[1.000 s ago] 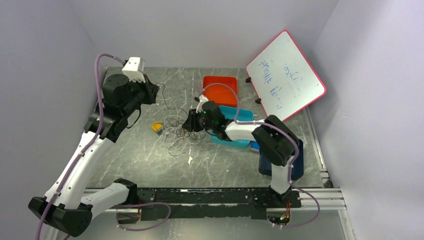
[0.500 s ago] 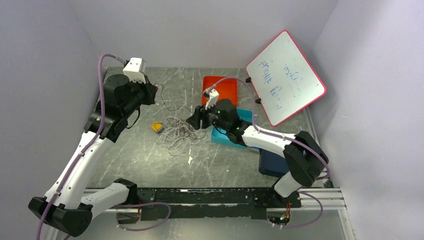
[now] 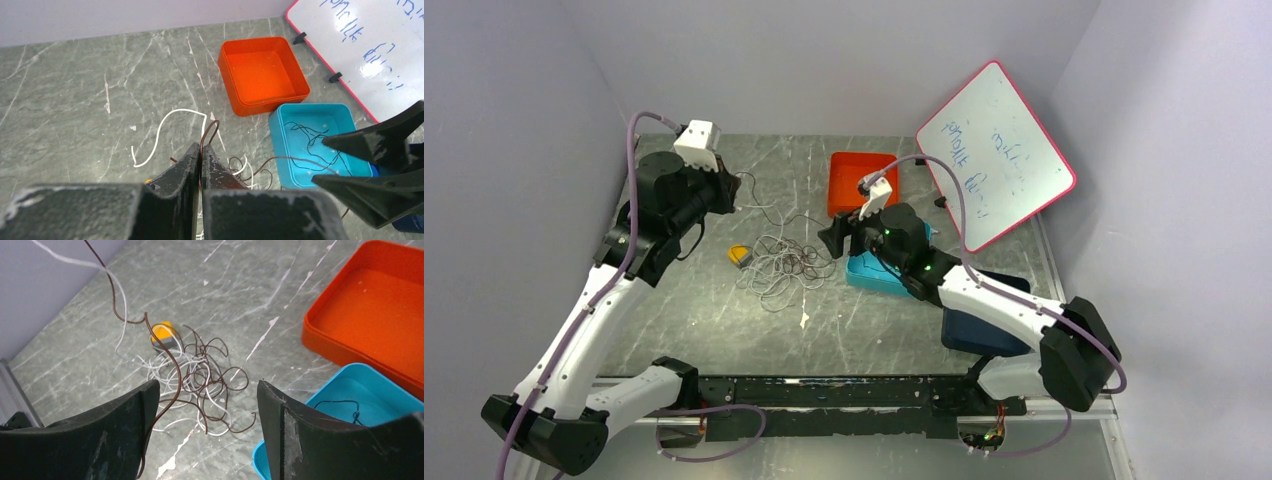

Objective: Untangle the cables

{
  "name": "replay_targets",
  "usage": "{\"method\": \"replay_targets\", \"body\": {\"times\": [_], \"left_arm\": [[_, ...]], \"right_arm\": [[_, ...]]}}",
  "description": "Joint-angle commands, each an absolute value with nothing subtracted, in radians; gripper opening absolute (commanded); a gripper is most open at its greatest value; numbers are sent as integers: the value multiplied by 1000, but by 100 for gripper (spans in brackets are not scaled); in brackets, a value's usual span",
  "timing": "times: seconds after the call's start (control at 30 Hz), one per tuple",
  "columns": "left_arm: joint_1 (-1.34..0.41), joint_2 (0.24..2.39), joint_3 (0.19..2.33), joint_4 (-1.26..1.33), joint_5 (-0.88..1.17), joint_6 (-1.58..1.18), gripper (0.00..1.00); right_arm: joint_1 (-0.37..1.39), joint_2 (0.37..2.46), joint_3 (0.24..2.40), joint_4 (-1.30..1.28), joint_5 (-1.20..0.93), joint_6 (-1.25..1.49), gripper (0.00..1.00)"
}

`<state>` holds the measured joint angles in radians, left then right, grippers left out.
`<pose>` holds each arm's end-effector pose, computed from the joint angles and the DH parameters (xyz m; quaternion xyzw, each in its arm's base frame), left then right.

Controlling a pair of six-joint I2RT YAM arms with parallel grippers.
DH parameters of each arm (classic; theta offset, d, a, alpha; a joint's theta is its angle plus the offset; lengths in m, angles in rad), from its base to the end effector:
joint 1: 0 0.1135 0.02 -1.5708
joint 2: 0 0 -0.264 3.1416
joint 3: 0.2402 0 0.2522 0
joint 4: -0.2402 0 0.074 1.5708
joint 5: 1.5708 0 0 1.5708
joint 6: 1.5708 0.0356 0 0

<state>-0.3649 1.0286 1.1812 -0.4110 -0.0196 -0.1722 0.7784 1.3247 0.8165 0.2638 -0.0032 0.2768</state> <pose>0.2083 -0.0788 0.4082 0.0703 0.7892 -0.1544 0.5903 0.2173 0.2144 0.2762 -0.1965 0.7631 0.3110 0.5313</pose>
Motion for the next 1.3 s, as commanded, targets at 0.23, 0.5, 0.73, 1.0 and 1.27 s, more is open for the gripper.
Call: {"method": "replay_targets", "body": {"times": [0.23,0.5,0.73,1.0,1.27], "left_arm": [[-354,967,1144,-376,94,-120,7],[-354,959,1132,-366,204,-85,7],[-354,965,1140,-380,215,-46,7],[-354,963,1140,-379,220,-38,7],[-354,973,1142,-371,248,-48,7]], "right_arm": [[773,1282,818,415,65,152,76],[774,1300,883,442,-171,25,75],[773,1298,923,519,-289,-5,72],[773,1403,1026,563,-329,8,72],[773,1551,1100,647,-376,63,69]]}}
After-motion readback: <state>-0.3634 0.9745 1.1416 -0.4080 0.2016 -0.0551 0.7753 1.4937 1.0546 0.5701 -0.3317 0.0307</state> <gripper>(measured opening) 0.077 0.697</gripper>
